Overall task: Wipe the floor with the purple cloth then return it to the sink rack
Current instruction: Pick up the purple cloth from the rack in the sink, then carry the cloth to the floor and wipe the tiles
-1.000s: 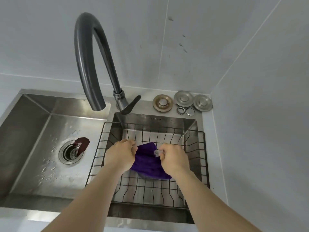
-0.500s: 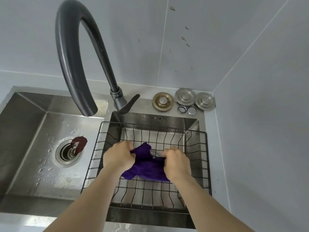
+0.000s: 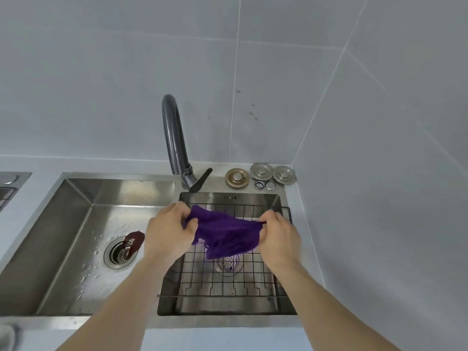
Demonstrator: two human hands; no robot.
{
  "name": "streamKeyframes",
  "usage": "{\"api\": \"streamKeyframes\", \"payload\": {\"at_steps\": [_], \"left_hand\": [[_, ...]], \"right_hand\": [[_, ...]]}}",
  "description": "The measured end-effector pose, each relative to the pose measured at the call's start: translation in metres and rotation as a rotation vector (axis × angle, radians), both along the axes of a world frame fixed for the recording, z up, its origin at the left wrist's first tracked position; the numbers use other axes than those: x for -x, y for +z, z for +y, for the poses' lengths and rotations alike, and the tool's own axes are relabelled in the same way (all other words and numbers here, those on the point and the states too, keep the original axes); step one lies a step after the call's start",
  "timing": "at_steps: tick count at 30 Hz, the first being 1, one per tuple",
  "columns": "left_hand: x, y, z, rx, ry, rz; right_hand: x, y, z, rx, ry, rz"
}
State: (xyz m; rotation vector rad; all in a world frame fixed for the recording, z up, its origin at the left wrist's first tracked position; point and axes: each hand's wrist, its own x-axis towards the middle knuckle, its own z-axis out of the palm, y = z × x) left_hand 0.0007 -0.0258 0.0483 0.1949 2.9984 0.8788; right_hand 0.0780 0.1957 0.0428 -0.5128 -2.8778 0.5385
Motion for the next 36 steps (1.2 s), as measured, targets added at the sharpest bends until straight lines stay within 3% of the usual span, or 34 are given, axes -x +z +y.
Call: {"api": "streamKeyframes", "payload": {"at_steps": [4, 15, 24, 36], "left_hand": [[-0.037, 0.051, -0.022, -0.055, -0.018, 0.146], [-0.182, 0.181, -0.112, -0.106, -0.029, 0.332], [-0.275, 0.214, -0.152, -0.124, -0.040, 0.383], [-0.357, 0.221, -0.147, -0.114, -0.045, 0.377]], "right_hand": [[-0.036, 0.057, -0.015, -0.040, -0.016, 0.117], [-0.181, 0.187, -0.096, -0.151, -0.063, 0.459], [-0.281, 0.220, -0.133, -0.183, -0.061, 0.475], [-0.368, 0.226, -0.124, -0.200, -0.067, 0.489]]}}
